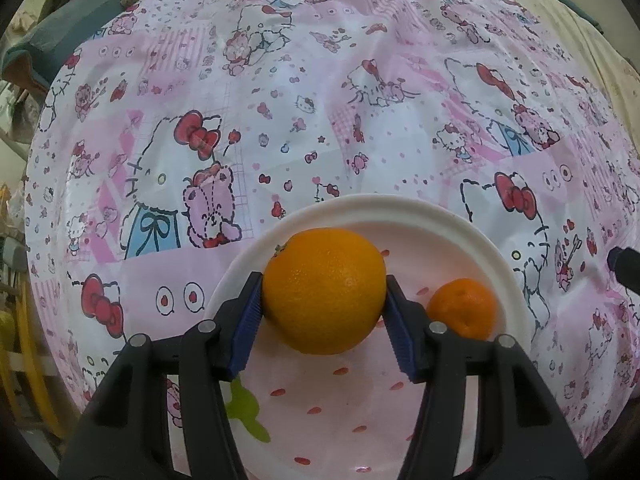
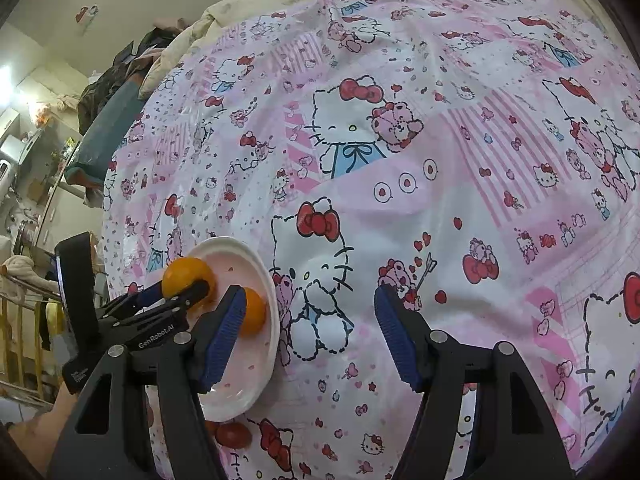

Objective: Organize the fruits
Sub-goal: 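Lower the large orange onto the plate and open the left gripper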

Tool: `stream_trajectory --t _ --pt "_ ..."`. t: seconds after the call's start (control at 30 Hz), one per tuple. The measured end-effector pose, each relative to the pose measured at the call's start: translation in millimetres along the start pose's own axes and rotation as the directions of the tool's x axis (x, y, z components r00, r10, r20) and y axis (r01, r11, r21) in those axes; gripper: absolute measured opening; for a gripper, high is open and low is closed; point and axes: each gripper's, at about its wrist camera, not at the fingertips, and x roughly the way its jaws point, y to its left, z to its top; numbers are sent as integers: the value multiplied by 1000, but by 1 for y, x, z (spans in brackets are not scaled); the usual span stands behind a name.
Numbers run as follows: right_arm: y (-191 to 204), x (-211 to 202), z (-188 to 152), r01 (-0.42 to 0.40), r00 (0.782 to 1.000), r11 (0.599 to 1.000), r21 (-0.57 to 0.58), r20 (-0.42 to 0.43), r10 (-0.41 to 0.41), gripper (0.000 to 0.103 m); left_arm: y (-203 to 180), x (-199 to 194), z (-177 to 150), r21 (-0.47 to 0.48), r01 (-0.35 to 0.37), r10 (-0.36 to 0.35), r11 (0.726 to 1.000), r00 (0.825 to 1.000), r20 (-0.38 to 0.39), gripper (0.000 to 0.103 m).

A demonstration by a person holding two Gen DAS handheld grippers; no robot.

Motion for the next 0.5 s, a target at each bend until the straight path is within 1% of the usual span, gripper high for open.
stream_trajectory --t 0.13,0.23,0.27,0.33,0.4,0.43,0.5 --pt "1 2 1 -4 1000 1000 2 -4 4 69 2 1 0 -1 5 -5 1000 1000 -1 56" --pt "4 3 1 -6 1000 1000 -4 -5 6 69 -1 2 0 28 -2 2 1000 1000 -10 59" --pt "6 3 1 -6 1000 1000 -7 -5 6 69 -2 3 -1 35 0 1 999 1000 -17 62" --pt "10 4 2 -8 1000 1000 -14 -6 8 69 -2 -1 -2 33 4 -3 999 1000 -10 82" --pt "14 5 2 -10 1000 1000 -23 -5 10 69 -1 -7 -3 27 1 -1 1000 1000 12 91" --pt "16 5 2 -12 1000 1000 -26 -5 11 69 0 -10 -4 25 7 -8 1000 1000 17 93" --pt "20 5 2 -12 1000 999 -35 -3 12 69 2 -16 -6 18 18 -18 1000 1000 21 93"
